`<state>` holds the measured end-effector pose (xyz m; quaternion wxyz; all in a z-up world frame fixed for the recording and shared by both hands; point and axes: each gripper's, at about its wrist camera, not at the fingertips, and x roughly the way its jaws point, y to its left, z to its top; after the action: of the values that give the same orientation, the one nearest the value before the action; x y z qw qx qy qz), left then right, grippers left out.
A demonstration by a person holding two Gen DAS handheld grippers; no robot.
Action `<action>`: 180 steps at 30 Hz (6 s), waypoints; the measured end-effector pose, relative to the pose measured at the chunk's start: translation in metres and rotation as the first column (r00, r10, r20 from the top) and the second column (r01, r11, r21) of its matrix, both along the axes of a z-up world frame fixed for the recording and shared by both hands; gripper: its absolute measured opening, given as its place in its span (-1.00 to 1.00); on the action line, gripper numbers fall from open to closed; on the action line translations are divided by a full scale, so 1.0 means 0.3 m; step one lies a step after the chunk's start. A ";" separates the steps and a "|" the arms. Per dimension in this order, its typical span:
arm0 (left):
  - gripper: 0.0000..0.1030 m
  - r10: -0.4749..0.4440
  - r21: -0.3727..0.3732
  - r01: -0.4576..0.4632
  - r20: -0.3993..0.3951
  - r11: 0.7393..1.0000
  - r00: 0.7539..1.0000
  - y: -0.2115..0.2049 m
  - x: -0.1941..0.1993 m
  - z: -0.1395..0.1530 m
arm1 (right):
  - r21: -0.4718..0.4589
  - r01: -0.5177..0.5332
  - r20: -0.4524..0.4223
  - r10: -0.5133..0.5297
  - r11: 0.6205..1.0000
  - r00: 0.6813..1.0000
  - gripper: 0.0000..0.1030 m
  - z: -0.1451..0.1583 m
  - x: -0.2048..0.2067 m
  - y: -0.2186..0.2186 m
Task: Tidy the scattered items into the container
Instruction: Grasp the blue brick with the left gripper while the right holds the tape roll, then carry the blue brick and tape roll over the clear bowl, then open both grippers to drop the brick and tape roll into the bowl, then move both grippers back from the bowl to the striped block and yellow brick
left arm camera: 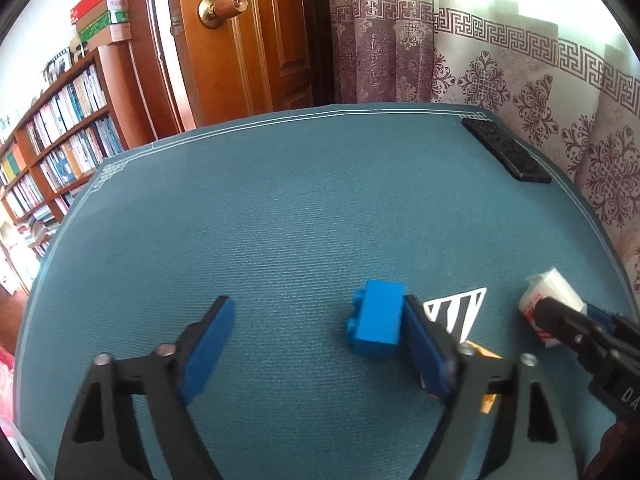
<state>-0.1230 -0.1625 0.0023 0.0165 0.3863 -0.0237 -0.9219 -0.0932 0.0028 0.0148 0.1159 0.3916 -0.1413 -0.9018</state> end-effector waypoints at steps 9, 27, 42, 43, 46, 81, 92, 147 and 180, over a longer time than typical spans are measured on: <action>-0.28 -0.050 0.039 0.049 0.033 0.998 0.998 0.011 0.001 -0.032 | 0.017 0.000 -0.011 0.001 1.000 1.000 -0.19 0.003 0.003 -0.010; -0.50 0.047 -0.002 -0.047 -0.045 0.999 0.998 -0.076 0.155 0.036 | -0.007 -0.029 -0.042 0.029 1.000 0.999 -0.20 0.026 0.041 -0.026; -0.50 0.136 0.001 -0.137 -0.105 0.991 0.985 -0.176 0.315 0.087 | 0.002 -0.104 -0.085 0.104 0.995 0.991 -0.20 0.060 0.102 -0.096; -0.50 0.145 0.002 -0.146 -0.109 0.989 0.983 -0.186 0.327 0.090 | 0.002 -0.111 -0.086 0.111 0.994 0.990 -0.20 0.060 0.104 -0.101; -0.50 0.173 0.008 -0.174 -0.120 0.985 0.978 -0.222 0.361 0.100 | -0.006 -0.133 -0.082 0.132 0.991 0.988 -0.20 0.062 0.114 -0.119; -0.50 0.389 0.046 -0.387 -0.141 0.921 0.910 -0.582 0.699 0.120 | -0.006 -0.417 -0.066 0.416 0.909 0.907 -0.20 0.109 0.327 -0.443; -0.50 0.501 0.072 -0.495 -0.130 0.866 0.856 -0.742 0.836 0.117 | -0.029 -0.553 -0.084 0.549 0.833 0.831 -0.20 0.158 0.435 -0.651; 0.65 0.603 0.220 -0.573 -0.105 0.790 0.791 -1.013 1.080 0.118 | -0.047 -0.831 -0.034 0.830 0.554 0.556 -0.04 0.132 0.766 -1.131; 0.98 0.506 0.162 -0.486 -0.116 0.859 0.855 -0.856 0.987 0.130 | -0.049 -0.774 -0.059 0.772 0.631 0.633 -0.04 0.140 0.692 -0.878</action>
<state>0.1730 -0.4194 0.0414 0.2310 0.3073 0.1367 -0.9130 0.1144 -0.2607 0.0568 0.5066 0.3956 0.0107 -0.7660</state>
